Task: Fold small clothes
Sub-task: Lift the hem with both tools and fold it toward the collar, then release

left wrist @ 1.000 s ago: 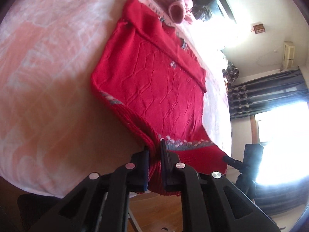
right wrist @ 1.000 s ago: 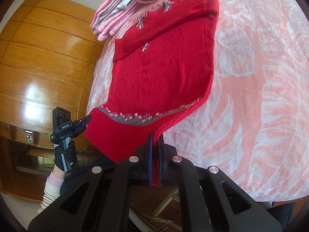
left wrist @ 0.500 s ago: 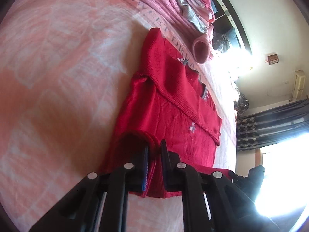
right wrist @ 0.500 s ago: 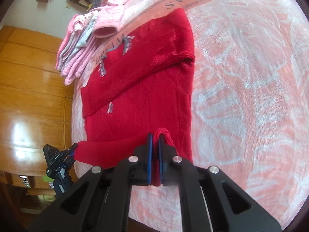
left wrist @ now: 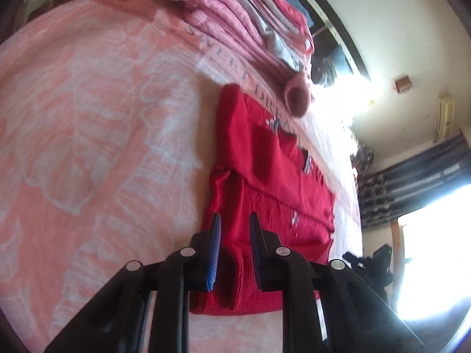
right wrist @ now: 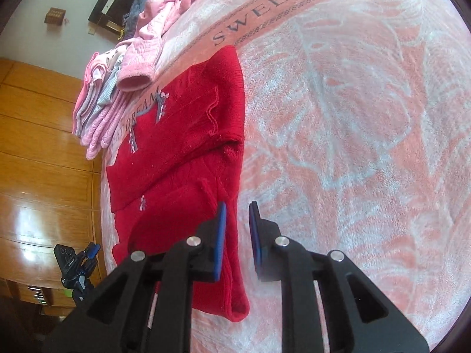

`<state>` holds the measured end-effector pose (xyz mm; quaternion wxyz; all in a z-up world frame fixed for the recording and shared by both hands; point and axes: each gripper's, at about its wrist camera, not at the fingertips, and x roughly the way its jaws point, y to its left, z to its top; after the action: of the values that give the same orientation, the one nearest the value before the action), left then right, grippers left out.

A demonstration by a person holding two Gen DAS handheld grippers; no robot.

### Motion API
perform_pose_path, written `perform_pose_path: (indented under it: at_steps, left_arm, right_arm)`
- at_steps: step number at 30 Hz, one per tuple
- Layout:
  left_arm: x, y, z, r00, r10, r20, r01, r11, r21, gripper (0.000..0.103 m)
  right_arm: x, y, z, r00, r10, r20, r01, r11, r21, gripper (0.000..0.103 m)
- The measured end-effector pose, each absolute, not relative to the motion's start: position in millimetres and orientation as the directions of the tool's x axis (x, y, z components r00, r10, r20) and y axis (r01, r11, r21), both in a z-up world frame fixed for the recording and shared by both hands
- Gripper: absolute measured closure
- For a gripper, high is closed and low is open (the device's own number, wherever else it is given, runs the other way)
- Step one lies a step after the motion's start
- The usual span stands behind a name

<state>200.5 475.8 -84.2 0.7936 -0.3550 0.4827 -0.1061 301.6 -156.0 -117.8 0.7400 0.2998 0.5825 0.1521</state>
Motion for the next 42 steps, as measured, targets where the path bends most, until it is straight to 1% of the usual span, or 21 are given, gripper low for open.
perform_pose_path:
  at_steps: [2, 3, 4, 5, 10, 13, 14, 17, 20, 22, 24, 27, 29, 31, 33, 35, 39, 40, 42]
  left_arm:
    - [199.1, 457.9, -96.8, 0.439, -0.54, -0.719, -0.202, 0.72, -0.664, 0.076]
    - [199.4, 448.5, -105.1, 0.4, -0.533, -0.746, -0.221, 0.734, -0.643, 0.075]
    - [199.1, 442.0, -112.0, 0.38, -0.531, -0.758, -0.23, 0.739, -0.633, 0.075]
    - [198.3, 436.9, -118.5, 0.363, -0.539, -0.76, -0.238, 0.735, -0.635, 0.075]
    - [208.0, 422.9, -141.0, 0.342, -0.604, -0.72, -0.29, 0.661, -0.692, 0.075]
    - [224.0, 420.8, -144.3, 0.36, -0.592, -0.721, -0.305, 0.656, -0.691, 0.073]
    - [230.3, 422.5, -147.0, 0.371, -0.601, -0.708, -0.315, 0.636, -0.705, 0.073]
    - [240.2, 439.7, -141.8, 0.493, -0.625, -0.605, -0.34, 0.502, -0.795, 0.074]
    - [240.9, 458.3, -119.6, 0.574, -0.619, -0.535, -0.295, 0.453, -0.841, 0.073]
    - [236.9, 468.6, -104.2, 0.599, -0.606, -0.523, -0.264, 0.467, -0.844, 0.068]
    - [234.0, 474.9, -94.9, 0.606, -0.59, -0.533, -0.242, 0.502, -0.831, 0.065]
    - [236.5, 477.3, -92.8, 0.592, -0.541, -0.597, -0.243, 0.586, -0.773, 0.063]
    - [239.7, 476.8, -95.0, 0.573, -0.521, -0.633, -0.23, 0.639, -0.734, 0.063]
    - [248.1, 469.8, -97.2, 0.542, -0.486, -0.686, -0.201, 0.718, -0.667, 0.062]
    - [256.5, 459.8, -97.1, 0.515, -0.447, -0.732, -0.162, 0.788, -0.595, 0.057]
    - [263.9, 448.3, -96.4, 0.495, -0.396, -0.773, -0.111, 0.854, -0.509, 0.057]
    - [272.9, 421.3, -93.5, 0.484, -0.277, -0.83, 0.013, 0.951, -0.309, 0.056]
    - [276.6, 413.7, -95.0, 0.482, -0.262, -0.836, 0.046, 0.961, -0.274, 0.055]
    - [282.7, 403.8, -99.7, 0.479, -0.253, -0.841, 0.082, 0.966, -0.245, 0.054]
  right_arm:
    - [300.7, -148.8, -116.7, 0.26, 0.589, -0.765, 0.096, 0.772, 0.628, 0.087]
    - [300.8, -143.5, -114.6, 0.256, 0.585, -0.77, 0.072, 0.782, 0.619, 0.085]
    - [300.0, -138.3, -111.7, 0.255, 0.582, -0.773, 0.053, 0.789, 0.612, 0.081]
    - [299.3, -134.3, -109.7, 0.252, 0.583, -0.772, 0.035, 0.792, 0.609, 0.079]
    - [299.5, -118.4, -108.7, 0.235, 0.6, -0.765, 0.009, 0.786, 0.618, 0.078]
    - [299.7, -110.5, -109.3, 0.225, 0.598, -0.77, -0.005, 0.791, 0.612, 0.079]
    - [299.7, -108.8, -109.7, 0.223, 0.596, -0.771, -0.007, 0.792, 0.61, 0.078]
    - [299.6, -107.7, -111.5, 0.22, 0.587, -0.779, -0.005, 0.799, 0.601, 0.078]
    - [299.2, -110.7, -112.3, 0.225, 0.58, -0.783, -0.004, 0.804, 0.595, 0.078]
    - [299.7, -113.7, -113.1, 0.229, 0.576, -0.785, -0.005, 0.807, 0.59, 0.078]
    - [301.1, -116.3, -114.3, 0.23, 0.573, -0.787, -0.001, 0.809, 0.588, 0.078]
    - [306.7, -112.5, -113.9, 0.227, 0.57, -0.789, -0.024, 0.814, 0.581, 0.077]
    - [311.4, -104.9, -111.5, 0.227, 0.564, -0.794, -0.054, 0.822, 0.568, 0.072]
    - [315.9, -96.7, -109.5, 0.224, 0.567, -0.792, -0.082, 0.821, 0.565, 0.07]
    - [320.0, -87.5, -109.0, 0.22, 0.562, -0.797, -0.111, 0.826, 0.552, 0.069]
    - [323.4, -80.5, -110.5, 0.216, 0.554, -0.804, -0.137, 0.832, 0.537, 0.067]
    - [328.3, -68.1, -119.9, 0.195, 0.543, -0.817, -0.172, 0.839, 0.516, 0.065]
    - [329.4, -66.2, -123.1, 0.188, 0.543, -0.818, -0.173, 0.838, 0.517, 0.065]
    - [330.6, -62.3, -128.8, 0.174, 0.544, -0.821, -0.177, 0.838, 0.517, 0.065]
